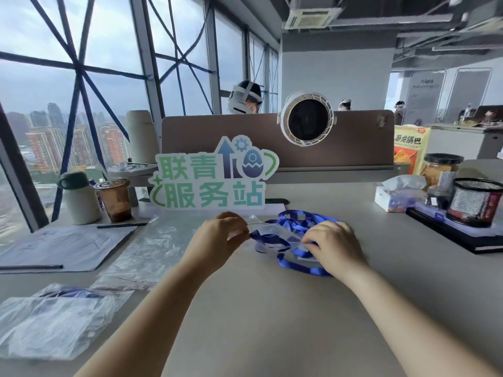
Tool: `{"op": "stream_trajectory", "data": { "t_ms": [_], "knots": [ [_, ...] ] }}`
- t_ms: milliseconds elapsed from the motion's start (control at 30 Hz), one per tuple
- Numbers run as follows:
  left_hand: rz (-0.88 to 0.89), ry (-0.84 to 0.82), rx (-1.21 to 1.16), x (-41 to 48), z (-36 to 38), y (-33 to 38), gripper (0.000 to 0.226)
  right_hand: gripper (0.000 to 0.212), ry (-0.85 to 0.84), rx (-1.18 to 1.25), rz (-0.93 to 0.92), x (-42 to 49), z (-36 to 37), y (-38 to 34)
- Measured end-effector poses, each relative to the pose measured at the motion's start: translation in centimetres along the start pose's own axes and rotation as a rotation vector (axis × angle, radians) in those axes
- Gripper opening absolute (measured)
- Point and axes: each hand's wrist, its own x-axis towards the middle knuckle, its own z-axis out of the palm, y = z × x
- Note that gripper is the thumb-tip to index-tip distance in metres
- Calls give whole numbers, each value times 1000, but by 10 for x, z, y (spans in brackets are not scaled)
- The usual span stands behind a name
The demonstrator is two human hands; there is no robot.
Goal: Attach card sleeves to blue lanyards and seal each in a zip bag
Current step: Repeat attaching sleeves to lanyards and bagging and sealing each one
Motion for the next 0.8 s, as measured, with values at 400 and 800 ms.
{"op": "stream_trajectory", "data": {
  "t_ms": [400,800],
  "knots": [
    [-24,192,157,70,-73,5,15,12,190,184,-10,75,-95,-15],
    [-65,267,227,113,-108,28,15,9,255,129,-83,127,-164,-26]
  ]
}}
